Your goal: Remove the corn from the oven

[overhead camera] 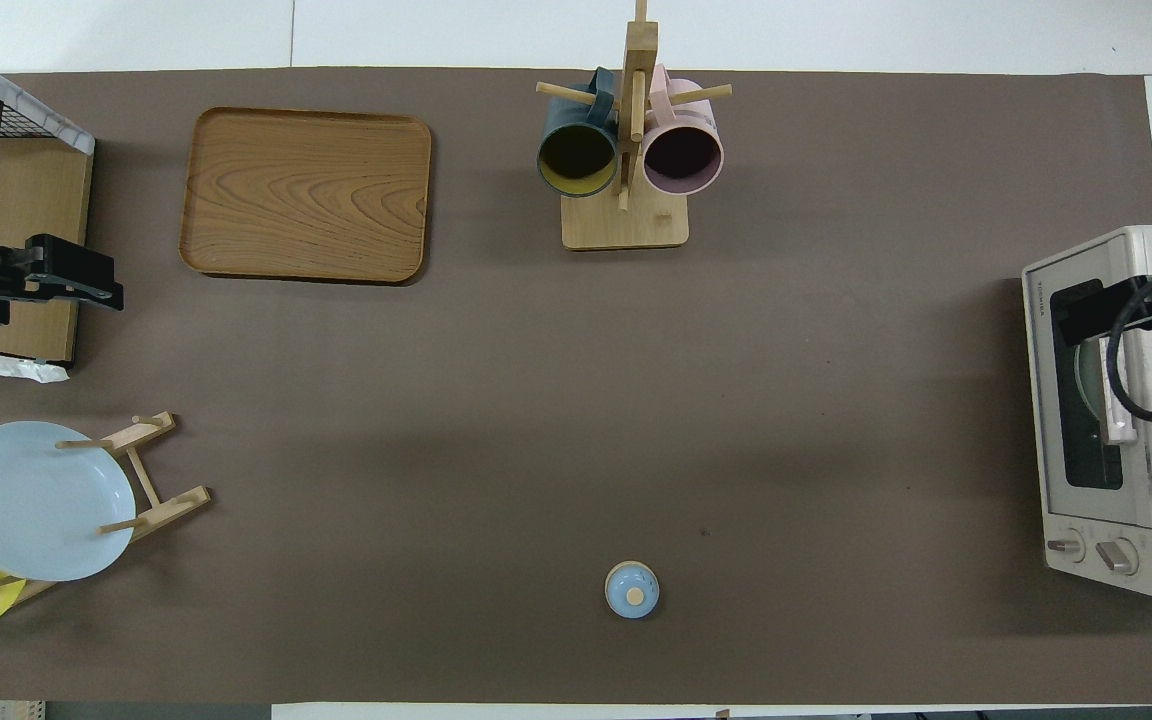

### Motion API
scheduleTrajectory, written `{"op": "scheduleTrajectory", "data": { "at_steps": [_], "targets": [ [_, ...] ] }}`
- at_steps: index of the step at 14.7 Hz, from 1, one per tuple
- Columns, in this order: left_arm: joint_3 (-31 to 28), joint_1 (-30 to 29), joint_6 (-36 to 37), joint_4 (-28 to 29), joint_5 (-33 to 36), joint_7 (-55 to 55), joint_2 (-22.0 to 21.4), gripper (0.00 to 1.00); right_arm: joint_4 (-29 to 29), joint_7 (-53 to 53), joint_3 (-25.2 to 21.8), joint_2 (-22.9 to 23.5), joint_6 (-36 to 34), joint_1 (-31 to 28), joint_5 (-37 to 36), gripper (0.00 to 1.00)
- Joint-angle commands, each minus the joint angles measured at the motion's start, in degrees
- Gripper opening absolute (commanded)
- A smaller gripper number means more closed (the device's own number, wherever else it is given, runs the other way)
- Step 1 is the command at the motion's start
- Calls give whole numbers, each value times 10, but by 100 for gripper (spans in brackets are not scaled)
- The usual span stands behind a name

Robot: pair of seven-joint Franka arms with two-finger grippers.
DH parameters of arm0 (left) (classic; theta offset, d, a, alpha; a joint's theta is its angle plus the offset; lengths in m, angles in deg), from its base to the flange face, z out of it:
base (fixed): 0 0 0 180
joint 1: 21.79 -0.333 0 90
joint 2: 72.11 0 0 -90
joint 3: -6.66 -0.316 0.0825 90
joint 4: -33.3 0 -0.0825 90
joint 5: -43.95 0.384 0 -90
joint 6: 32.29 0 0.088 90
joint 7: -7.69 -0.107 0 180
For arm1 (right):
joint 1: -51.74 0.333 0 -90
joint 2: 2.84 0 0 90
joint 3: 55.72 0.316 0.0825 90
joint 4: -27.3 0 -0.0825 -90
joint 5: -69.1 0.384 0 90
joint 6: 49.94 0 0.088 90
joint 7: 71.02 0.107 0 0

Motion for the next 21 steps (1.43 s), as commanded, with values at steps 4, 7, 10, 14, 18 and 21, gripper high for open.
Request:
{"op": "scheduleTrajectory", "data": {
  "at_steps": [4, 7, 10, 14, 18, 21],
  "targets": [
    [3, -4, 8, 5, 8, -1, -9, 100, -4, 4, 1, -7, -4, -4, 14, 100],
    [3, -4, 8, 5, 8, -1, -9, 100, -4, 4, 1, -7, -4, 0, 14, 100],
    [3, -4, 8, 5, 8, -1, -9, 100, -5, 3, 1, -7, -6, -2, 14, 100],
    [3, -4, 8, 5, 8, -1, -9, 100, -24, -2, 1, -14, 4, -1, 14, 100],
    [3, -4, 8, 5, 8, 0, -9, 100, -49, -5, 1, -26, 31, -3, 13, 0],
    [3, -4, 8, 5, 8, -1, -9, 100, -64, -37, 0, -32, 30, -6, 12, 0]
  ]
}}
